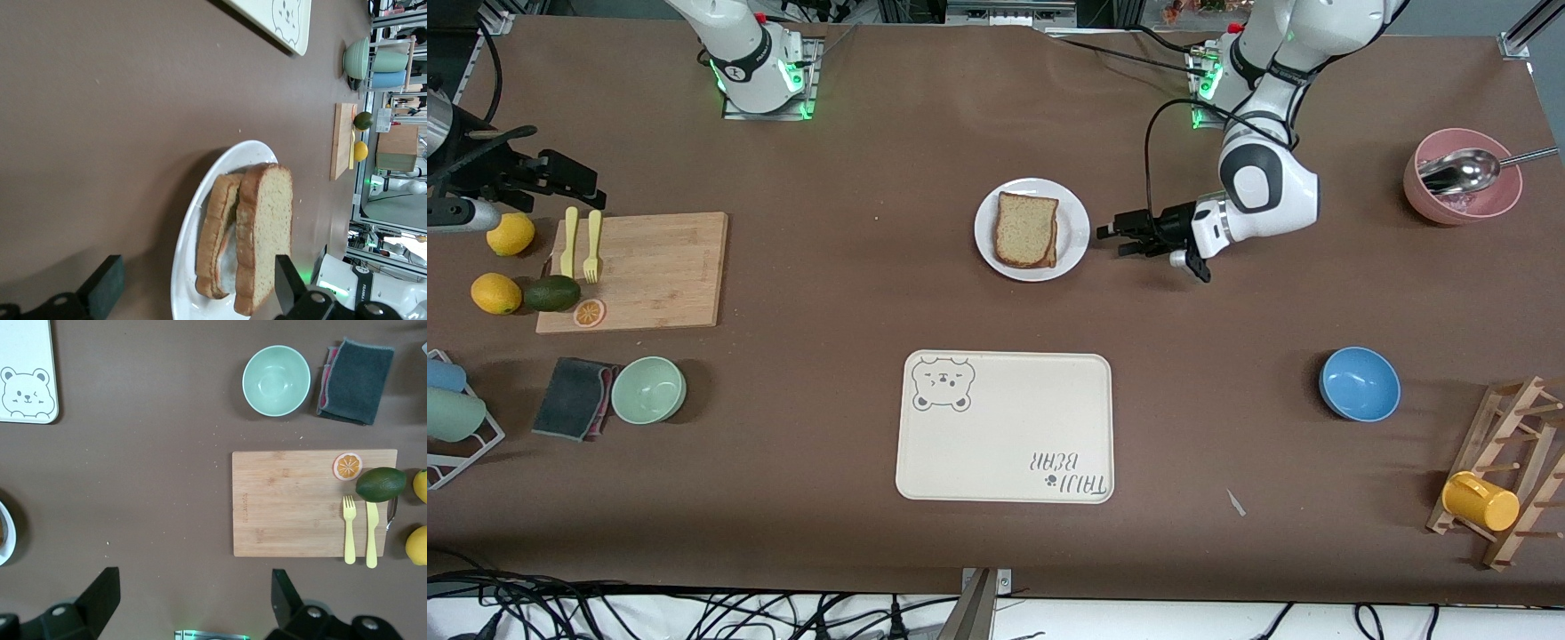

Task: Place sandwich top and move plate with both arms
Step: 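Move the left gripper to the rim of the white plate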

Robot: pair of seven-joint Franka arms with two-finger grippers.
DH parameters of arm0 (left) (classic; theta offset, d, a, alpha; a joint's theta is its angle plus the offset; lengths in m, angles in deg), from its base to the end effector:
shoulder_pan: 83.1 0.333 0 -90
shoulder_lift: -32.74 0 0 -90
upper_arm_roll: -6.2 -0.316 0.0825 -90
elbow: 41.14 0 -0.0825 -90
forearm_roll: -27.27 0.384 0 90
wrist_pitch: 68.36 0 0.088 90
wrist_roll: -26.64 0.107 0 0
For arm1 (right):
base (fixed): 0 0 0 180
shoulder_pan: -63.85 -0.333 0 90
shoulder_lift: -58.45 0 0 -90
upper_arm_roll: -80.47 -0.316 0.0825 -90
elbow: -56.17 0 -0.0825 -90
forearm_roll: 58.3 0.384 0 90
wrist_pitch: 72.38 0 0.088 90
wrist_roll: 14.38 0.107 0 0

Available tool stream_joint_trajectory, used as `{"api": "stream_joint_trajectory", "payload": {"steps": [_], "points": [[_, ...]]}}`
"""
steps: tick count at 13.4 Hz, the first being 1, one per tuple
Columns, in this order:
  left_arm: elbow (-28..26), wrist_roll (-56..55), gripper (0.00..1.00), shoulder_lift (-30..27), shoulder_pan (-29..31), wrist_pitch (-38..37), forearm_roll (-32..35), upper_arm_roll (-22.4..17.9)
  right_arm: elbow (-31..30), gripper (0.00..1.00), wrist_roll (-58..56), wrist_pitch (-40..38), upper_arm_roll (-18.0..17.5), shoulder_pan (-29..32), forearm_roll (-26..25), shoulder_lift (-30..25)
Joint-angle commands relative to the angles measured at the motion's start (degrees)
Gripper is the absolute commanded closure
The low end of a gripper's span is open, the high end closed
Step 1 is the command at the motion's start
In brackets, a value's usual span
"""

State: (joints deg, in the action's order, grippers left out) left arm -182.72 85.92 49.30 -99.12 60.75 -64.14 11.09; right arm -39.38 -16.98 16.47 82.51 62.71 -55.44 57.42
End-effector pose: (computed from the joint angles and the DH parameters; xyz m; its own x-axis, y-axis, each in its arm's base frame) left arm 0.4004 -0.1852 0.1621 0.9982 -0.0118 -0.0582 0.0416 -0.5606 0.8271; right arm 0.5431 -0.0033 0.5874 0.9949 0.0308 -0.0964 0.0255 -0.9982 -0.0548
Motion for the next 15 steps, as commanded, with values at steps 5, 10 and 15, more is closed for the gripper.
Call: {"api": "stream_joint_trajectory", "payload": {"steps": [5, 10, 15], "points": [[-0.7, 2.9, 0.01, 2.4, -3.2, 0.4, -5.4, 0.9, 1.6, 0.00, -0.7, -1.2, 0.1, -0.1, 0.2, 0.3], [-0.5, 2.7, 0.11, 3.3, -3.8, 0.5, -5.4, 0.9, 1.7, 0.00, -0.6, -1.3, -0.2, -0.2, 0.2, 0.2], [-0.4, 2.7, 0.22, 4.2, -5.2, 1.5, -8.7, 1.8, 1.7, 0.00, -0.6, -1.3, -0.3, -0.2, 0.1, 0.2]]}}
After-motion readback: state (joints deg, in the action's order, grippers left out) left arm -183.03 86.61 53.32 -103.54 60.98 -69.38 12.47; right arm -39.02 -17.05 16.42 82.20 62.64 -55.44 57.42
